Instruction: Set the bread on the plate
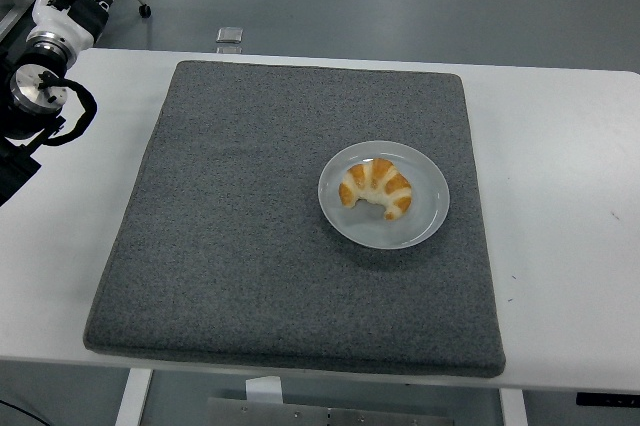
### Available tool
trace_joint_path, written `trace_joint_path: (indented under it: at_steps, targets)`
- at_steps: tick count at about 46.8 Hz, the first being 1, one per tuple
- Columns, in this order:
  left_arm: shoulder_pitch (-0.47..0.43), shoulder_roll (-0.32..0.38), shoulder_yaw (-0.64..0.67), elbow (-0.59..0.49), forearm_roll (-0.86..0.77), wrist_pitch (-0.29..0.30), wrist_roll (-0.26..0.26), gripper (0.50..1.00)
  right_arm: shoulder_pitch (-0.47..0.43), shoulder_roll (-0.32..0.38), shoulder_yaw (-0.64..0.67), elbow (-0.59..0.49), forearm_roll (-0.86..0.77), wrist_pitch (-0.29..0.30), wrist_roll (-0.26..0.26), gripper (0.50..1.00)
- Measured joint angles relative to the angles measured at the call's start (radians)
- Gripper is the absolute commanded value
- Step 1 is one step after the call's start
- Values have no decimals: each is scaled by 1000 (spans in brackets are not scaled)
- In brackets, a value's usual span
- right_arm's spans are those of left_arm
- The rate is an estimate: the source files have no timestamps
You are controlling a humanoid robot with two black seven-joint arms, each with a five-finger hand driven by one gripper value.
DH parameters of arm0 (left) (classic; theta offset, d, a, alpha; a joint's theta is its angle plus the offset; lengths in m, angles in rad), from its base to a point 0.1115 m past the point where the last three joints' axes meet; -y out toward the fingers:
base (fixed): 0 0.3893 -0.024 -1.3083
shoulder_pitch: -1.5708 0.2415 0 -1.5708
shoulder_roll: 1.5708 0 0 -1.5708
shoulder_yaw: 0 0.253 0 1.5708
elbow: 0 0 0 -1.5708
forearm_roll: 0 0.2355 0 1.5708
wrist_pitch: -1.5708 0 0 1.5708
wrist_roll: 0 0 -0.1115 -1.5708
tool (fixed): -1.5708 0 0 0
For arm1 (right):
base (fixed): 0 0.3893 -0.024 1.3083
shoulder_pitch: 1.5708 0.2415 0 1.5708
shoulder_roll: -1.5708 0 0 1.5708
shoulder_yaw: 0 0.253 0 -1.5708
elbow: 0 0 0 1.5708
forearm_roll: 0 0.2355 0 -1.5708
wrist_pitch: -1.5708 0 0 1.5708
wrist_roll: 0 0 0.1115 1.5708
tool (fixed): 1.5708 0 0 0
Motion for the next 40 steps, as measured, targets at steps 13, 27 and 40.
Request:
trace_joint_path:
  at_steps: [13,27,40]
  targets:
    - [-1,-55,2,36,19,-13,-39,994,0,0,-1,0,0,0,0,932]
    - [-11,-110,0,86,22,-12,-51,994,0,0,-2,0,-5,9,0,932]
    - [-17,-157,-6,130,20,-11,-76,994,0,0,-2,0,-5,9,-7,930]
